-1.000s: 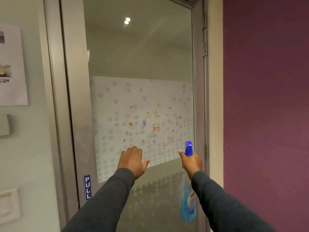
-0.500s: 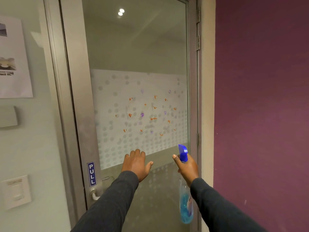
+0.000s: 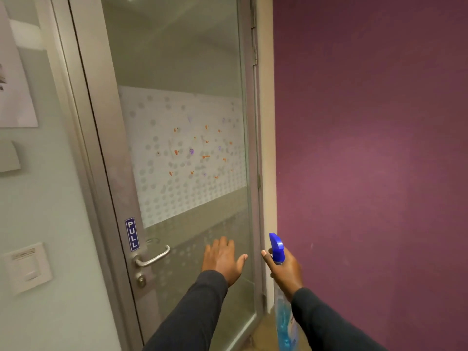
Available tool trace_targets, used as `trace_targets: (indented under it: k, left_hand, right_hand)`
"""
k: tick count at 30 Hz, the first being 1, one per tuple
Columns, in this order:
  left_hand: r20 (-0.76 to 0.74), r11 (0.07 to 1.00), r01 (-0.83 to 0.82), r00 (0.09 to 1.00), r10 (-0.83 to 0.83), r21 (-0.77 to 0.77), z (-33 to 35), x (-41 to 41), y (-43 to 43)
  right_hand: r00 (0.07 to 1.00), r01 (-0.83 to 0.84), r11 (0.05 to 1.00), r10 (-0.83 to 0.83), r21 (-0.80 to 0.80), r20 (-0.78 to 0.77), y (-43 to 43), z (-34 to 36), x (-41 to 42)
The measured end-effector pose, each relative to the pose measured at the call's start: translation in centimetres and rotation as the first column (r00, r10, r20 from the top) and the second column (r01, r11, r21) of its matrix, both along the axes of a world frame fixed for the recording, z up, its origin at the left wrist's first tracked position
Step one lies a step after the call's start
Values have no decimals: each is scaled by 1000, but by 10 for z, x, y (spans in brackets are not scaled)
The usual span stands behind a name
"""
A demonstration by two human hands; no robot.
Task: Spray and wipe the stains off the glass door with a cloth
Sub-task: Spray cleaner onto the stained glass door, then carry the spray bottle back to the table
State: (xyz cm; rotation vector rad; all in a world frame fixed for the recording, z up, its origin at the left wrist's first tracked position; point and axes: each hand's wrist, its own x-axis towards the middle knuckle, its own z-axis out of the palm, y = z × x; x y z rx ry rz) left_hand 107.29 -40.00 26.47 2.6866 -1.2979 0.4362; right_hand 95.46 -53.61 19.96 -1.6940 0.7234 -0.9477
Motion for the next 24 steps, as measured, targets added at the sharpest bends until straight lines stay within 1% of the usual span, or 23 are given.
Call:
trace_targets:
  k: [4, 12, 15, 22, 24]
  left_hand:
    - [-68, 998, 64, 996, -62, 26, -20, -47, 21]
    - [-151, 974, 222, 965, -213, 42, -53, -164, 47]
    - [-150, 961, 275, 952, -266, 43, -64, -210, 58]
    - [-169, 923, 378, 917, -362, 75, -86, -348, 108]
    - [-201, 907, 413, 898, -390, 83, -96, -389, 127]
  right_hand:
    - [999, 43, 998, -43, 38, -15, 38, -24, -55]
    - [986, 162, 985, -159, 58, -47, 102, -36, -180]
    - [981, 189, 979, -184, 77, -66, 123, -39, -232]
    - [962, 265, 959, -257, 96, -90, 187, -50, -376]
    - [954, 293, 952, -284, 95, -98, 208, -55, -417]
